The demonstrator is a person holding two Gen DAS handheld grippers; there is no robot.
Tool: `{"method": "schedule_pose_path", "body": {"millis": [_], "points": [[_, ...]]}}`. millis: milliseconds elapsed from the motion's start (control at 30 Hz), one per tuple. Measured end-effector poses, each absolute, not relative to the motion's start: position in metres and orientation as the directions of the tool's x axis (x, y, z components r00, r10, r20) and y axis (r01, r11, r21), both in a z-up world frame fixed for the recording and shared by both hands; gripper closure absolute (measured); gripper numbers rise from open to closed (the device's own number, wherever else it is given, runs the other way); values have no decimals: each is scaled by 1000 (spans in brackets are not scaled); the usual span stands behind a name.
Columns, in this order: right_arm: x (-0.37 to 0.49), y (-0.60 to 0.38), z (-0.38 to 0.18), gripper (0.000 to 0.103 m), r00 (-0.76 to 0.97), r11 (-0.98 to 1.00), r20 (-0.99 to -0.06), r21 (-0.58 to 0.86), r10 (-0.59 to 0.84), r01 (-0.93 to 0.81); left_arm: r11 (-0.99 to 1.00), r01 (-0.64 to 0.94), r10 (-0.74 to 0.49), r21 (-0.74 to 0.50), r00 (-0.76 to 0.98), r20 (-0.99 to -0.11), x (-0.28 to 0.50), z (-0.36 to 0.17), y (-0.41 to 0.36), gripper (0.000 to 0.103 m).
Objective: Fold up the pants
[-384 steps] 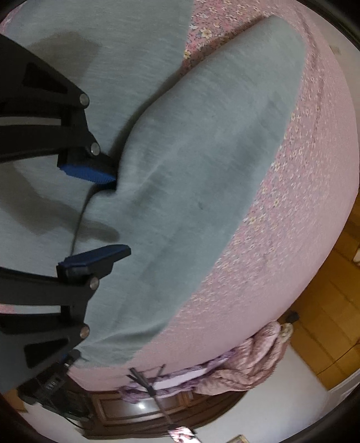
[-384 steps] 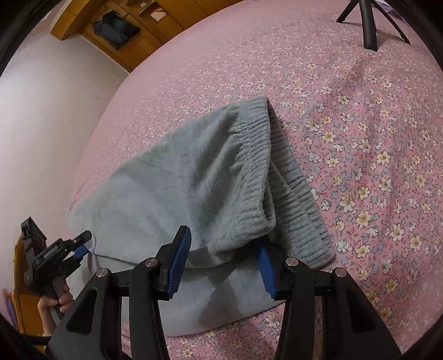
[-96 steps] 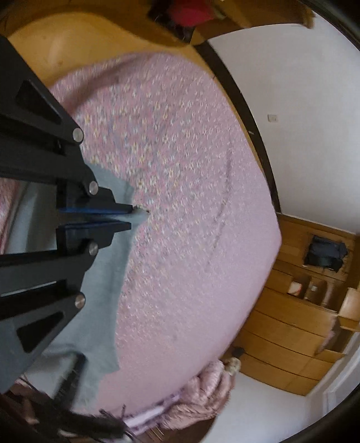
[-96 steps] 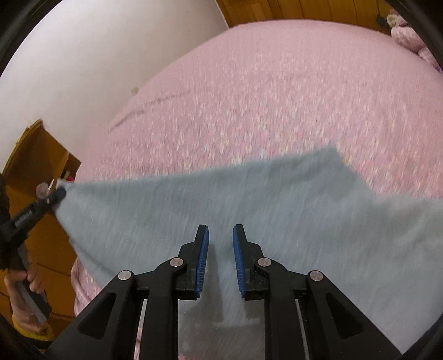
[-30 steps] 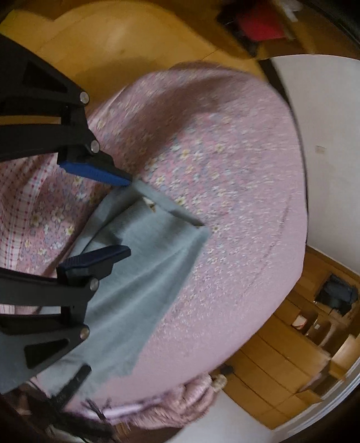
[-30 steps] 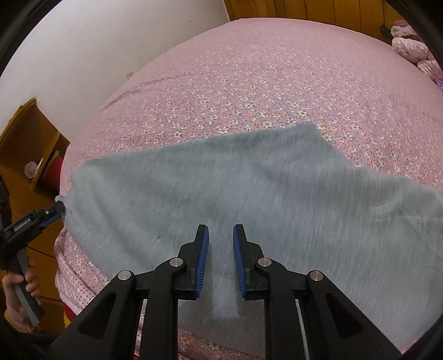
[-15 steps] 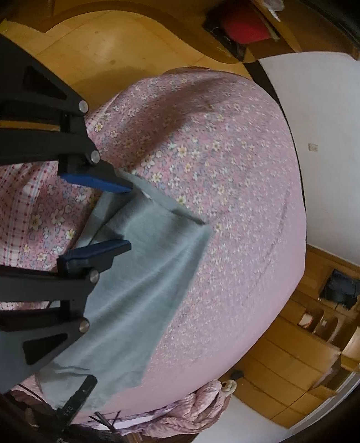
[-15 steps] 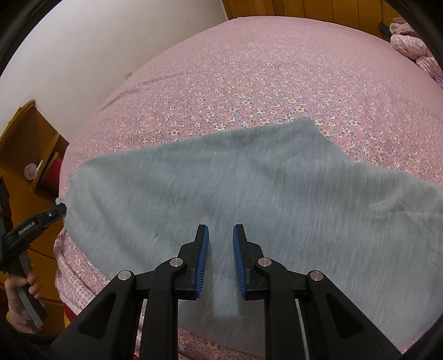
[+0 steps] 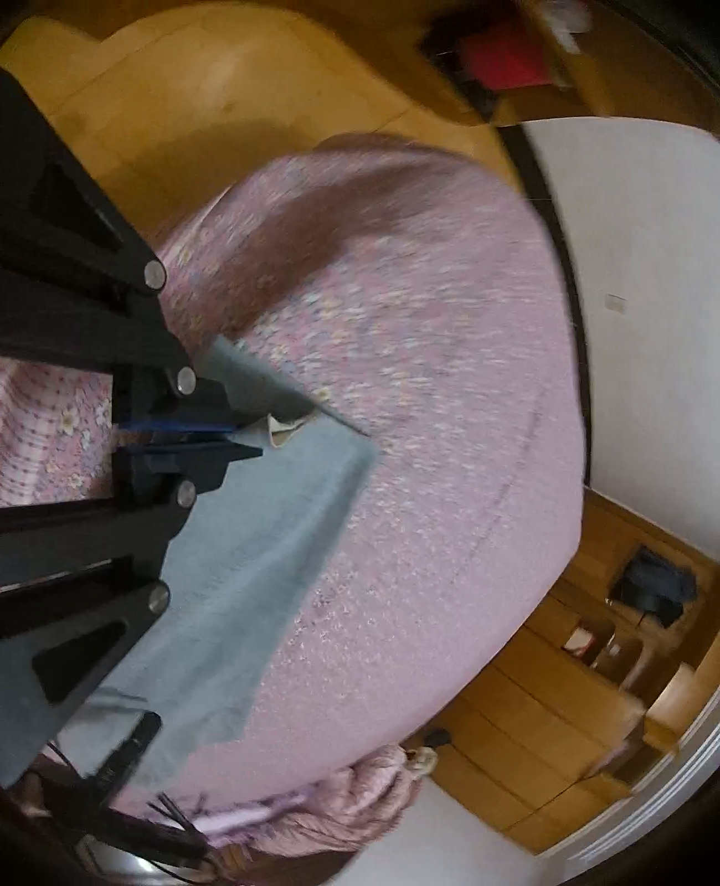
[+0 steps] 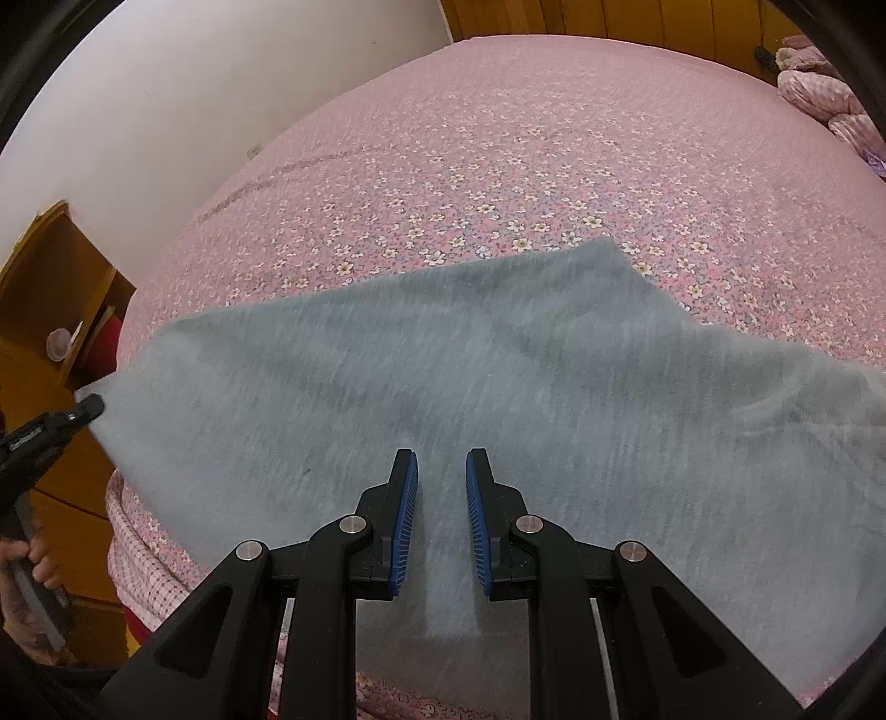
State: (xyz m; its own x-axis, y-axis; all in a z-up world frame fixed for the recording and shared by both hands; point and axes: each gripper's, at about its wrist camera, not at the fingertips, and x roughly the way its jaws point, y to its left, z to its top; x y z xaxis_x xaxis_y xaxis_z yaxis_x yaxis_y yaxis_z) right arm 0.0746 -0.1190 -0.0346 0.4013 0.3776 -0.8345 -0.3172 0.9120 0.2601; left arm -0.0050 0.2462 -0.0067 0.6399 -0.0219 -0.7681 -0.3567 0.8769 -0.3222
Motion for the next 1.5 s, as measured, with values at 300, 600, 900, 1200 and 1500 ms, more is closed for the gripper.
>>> {"method": "schedule_pose_path", "body": {"millis": [300, 600, 900, 1200, 1500], "points": [[80, -118, -38, 84, 397, 916, -843, 243, 363, -320, 928, -366, 134, -71, 506, -852, 13, -51, 249, 85], [105, -125, -29, 84, 447, 931, -830, 213, 332, -296, 955, -266, 64, -129, 612, -788, 17, 5, 243, 82], [134, -121, -46, 84, 432, 930, -833, 241, 346, -279, 981, -120, -68, -150, 511, -857, 99, -46, 179, 79], [159, -116, -45, 84, 439, 925, -820, 269, 366, -268, 977, -119, -93, -175, 502, -860, 123, -48, 195, 77], [133, -168, -19, 67, 477, 952, -827, 226, 298, -205, 958, -195, -86, -211, 506, -858, 99, -30, 204, 56]]}}
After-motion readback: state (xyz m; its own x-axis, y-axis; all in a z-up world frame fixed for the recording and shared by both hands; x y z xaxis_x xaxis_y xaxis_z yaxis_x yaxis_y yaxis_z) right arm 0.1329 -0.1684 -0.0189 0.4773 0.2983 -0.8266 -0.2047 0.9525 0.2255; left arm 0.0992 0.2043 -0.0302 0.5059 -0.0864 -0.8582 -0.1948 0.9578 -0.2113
